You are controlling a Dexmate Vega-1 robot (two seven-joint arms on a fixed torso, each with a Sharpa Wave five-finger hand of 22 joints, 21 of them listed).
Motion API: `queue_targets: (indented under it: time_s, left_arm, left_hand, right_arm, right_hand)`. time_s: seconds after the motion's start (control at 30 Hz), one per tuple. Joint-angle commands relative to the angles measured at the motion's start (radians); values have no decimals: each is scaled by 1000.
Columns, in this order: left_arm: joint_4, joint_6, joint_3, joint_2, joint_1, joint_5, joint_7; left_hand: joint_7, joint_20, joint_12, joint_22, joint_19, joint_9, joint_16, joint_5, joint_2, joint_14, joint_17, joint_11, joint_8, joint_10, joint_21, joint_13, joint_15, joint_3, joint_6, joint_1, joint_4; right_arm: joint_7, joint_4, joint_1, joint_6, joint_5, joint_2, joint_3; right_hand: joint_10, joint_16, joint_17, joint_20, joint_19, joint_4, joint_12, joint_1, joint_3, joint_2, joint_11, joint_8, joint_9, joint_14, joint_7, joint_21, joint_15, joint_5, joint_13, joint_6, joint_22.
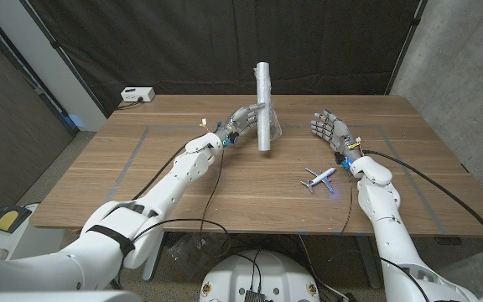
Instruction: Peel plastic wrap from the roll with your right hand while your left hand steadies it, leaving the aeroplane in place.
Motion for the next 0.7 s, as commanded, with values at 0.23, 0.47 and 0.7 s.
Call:
queue_targets:
  time_s: [0.23, 0.47, 0.7]
  left_arm:
    - [104, 56, -65, -89, -9, -223, -93]
    - [150, 82, -80, -120, -23, -283, -140]
    - [218, 94, -97, -162, -44, -335, -202]
  left_hand:
    - [-18, -13, 14, 0, 26, 25, 6, 12, 76, 26, 4, -33, 136, 38, 20, 12, -74, 103, 127, 72, 105]
    - [-20, -11, 13, -2, 28, 52, -9, 21, 72, 8, 2, -29, 147, 15, 25, 22, -63, 99, 82, 63, 107]
    - [-5, -5, 9, -2, 26, 81, -17, 25, 80, -6, 1, -26, 154, -9, 29, 32, -55, 99, 27, 58, 110]
  right_arm:
    - [8, -25, 12, -27, -23, -13, -19]
    - [11, -36, 12, -37, -28, -18, -21]
    - [11, -57, 5, -49, -33, -21, -21]
  right_hand:
    - [8, -1, 1, 1, 6, -1, -3, -6, 6, 0, -2, -4, 5, 6, -2, 4, 0, 2, 5, 8, 2]
    - [9, -2, 1, 1, 6, -1, -3, -6, 7, -1, -2, -4, 5, 6, -2, 4, -1, 2, 5, 8, 2]
    - [9, -2, 1, 1, 6, -1, -4, -7, 7, -2, -1, -4, 5, 7, -2, 3, -1, 2, 5, 9, 2]
